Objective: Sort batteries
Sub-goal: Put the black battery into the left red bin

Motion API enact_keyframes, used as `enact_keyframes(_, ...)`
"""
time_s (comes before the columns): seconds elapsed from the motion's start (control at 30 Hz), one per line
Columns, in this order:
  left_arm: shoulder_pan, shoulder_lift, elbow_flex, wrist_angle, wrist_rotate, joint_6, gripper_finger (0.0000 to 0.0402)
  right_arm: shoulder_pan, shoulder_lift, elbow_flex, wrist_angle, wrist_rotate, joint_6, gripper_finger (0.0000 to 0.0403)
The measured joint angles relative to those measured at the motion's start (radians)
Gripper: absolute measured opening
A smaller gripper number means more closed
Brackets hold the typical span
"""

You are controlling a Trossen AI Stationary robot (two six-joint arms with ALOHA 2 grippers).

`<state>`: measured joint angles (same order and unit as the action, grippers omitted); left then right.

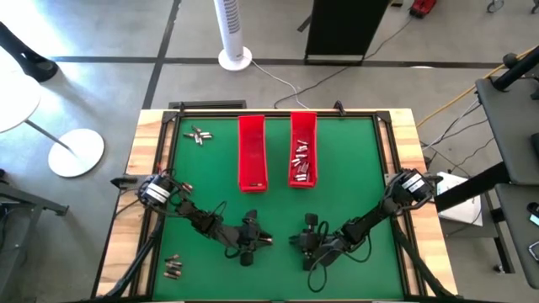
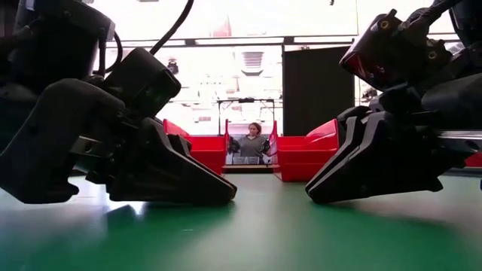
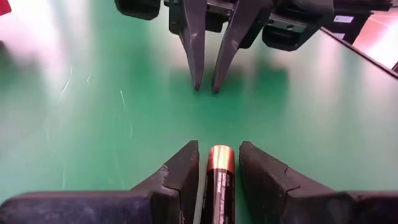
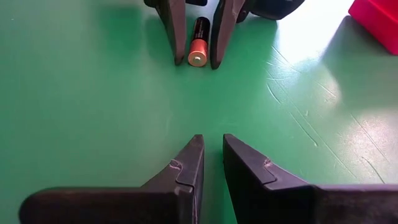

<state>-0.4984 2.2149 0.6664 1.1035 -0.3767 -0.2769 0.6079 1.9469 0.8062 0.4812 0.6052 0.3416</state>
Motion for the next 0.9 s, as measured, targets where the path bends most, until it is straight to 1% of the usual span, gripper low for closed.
enact_keyframes(0.27, 0.001, 0.000, -0.019, 0.018, 0.010, 0.023, 0.0098, -0.006, 0.000, 0.000, -0.004, 0.000, 0.000, 0.0052)
enact_keyframes(0.43, 0.002, -0.017, -0.019, -0.016, 0.011, 0.005, 0.0097, -0.006, 0.000, 0.000, -0.005, 0.000, 0.000, 0.0052)
enact_keyframes(0.6, 0.003, -0.040, -0.019, -0.067, 0.007, -0.034, 0.0074, -0.007, 0.000, 0.000, -0.005, 0.000, -0.002, 0.0052)
enact_keyframes(0.77, 0.003, -0.041, -0.020, -0.068, 0.000, -0.048, 0.0032, -0.007, 0.000, 0.000, -0.006, 0.001, -0.004, 0.0052)
enact_keyframes(0.9, 0.004, -0.052, -0.020, -0.075, 0.002, -0.054, 0.0031, -0.007, 0.000, 0.000, -0.006, 0.001, -0.004, 0.0052)
